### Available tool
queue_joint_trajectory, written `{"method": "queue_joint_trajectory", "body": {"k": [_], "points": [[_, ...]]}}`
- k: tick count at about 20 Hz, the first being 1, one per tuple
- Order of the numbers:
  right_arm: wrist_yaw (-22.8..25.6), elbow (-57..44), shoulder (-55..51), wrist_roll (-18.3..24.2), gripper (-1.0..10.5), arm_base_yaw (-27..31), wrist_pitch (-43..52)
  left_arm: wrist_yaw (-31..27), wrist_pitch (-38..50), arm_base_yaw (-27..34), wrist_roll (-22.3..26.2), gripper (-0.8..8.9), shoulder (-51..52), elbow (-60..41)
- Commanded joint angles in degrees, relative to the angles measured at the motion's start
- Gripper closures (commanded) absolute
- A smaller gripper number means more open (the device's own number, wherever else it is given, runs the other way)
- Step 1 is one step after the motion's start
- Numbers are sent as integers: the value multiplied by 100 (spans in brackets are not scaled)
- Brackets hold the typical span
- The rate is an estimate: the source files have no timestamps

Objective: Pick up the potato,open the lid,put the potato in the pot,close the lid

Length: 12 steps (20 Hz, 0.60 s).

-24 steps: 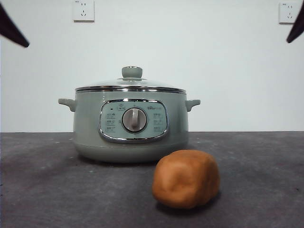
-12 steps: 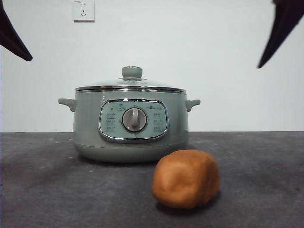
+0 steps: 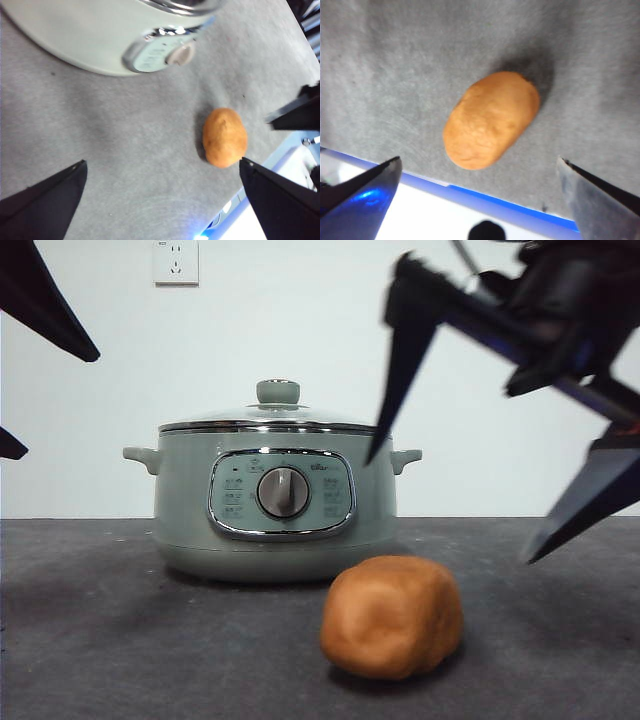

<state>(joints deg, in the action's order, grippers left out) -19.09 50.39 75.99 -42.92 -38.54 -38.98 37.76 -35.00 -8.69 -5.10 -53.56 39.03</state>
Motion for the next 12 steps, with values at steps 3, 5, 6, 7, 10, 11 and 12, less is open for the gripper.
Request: {"method": "queue_joint_trajectory", "body": {"k": [3, 5, 6, 7, 10, 11, 12], "points": [[306, 345, 568, -223, 191, -332, -9, 15, -24, -149, 116, 293, -13, -2], [400, 485, 789, -247, 191, -433, -72, 15, -37, -197, 129, 293, -13, -2], [457, 560, 901, -256, 191, -474, -127, 13, -37, -219, 138, 293, -13, -2], [520, 632, 1010, -256, 191, -507, -188, 13, -37, -232, 175, 293, -13, -2], [728, 776, 1290, -260, 192, -588, -345, -7, -37, -254, 219, 293, -13, -2], [758, 826, 1456, -334, 192, -623, -372, -7, -31, -254, 225, 293, -13, -2], [758, 844, 1539, -380, 192, -638, -365, -7, -26, -254, 238, 293, -13, -2]]}}
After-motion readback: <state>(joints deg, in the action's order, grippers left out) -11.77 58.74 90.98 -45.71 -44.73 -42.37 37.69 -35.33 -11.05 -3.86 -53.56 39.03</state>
